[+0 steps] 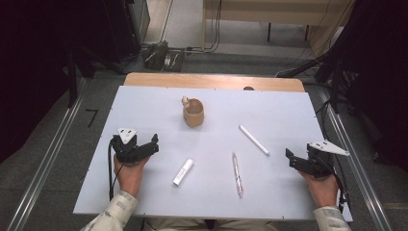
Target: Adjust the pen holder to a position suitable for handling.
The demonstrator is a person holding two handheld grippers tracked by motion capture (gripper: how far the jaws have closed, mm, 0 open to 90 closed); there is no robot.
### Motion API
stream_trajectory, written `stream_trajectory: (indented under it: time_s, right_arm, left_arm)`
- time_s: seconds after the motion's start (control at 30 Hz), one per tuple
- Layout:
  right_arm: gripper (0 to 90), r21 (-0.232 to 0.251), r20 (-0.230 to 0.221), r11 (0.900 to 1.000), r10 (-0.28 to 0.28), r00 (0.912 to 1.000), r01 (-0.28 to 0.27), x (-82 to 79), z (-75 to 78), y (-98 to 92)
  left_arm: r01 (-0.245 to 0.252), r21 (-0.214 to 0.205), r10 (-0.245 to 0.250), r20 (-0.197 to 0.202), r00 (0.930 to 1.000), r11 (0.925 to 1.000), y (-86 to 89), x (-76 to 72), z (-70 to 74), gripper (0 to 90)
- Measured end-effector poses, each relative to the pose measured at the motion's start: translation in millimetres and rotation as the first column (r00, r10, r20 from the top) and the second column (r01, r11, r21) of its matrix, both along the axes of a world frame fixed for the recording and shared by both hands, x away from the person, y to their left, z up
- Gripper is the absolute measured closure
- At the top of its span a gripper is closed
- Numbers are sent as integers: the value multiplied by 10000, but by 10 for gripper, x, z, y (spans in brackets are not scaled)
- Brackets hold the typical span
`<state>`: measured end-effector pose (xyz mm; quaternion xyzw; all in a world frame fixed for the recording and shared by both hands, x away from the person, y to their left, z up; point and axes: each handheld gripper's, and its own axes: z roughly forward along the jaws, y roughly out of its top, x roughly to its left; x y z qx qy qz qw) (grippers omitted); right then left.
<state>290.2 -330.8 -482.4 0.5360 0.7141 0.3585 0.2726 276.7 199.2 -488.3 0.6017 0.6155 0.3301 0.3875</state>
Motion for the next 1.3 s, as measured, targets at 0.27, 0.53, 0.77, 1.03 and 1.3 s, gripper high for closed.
stream_trajectory:
  time_s: [0.27,0.53,0.77,1.03,1.3]
  right_arm:
    - [154,31,-3,10000,-20,10000,20,5,1,-2]
    - [154,-10,9,10000,-41,10000,41,13,3,4]
    - [154,-28,-46,10000,-20,10000,19,23,-9,5]
    - [154,-28,-50,10000,-6,10000,6,25,-10,3]
    - [154,-28,-23,10000,35,10000,-36,25,-9,7]
  left_arm:
    - [-35,-301,40,143,9999,9995,3,74,52,80]
    - [142,-144,-139,209,9997,9998,-112,232,110,113]
    - [342,-181,-341,99,9994,9993,-243,377,113,132]
    - [738,-366,-743,-114,9972,9966,-342,529,119,160]
    - [978,-547,-981,-26,9952,9937,-473,684,209,191]
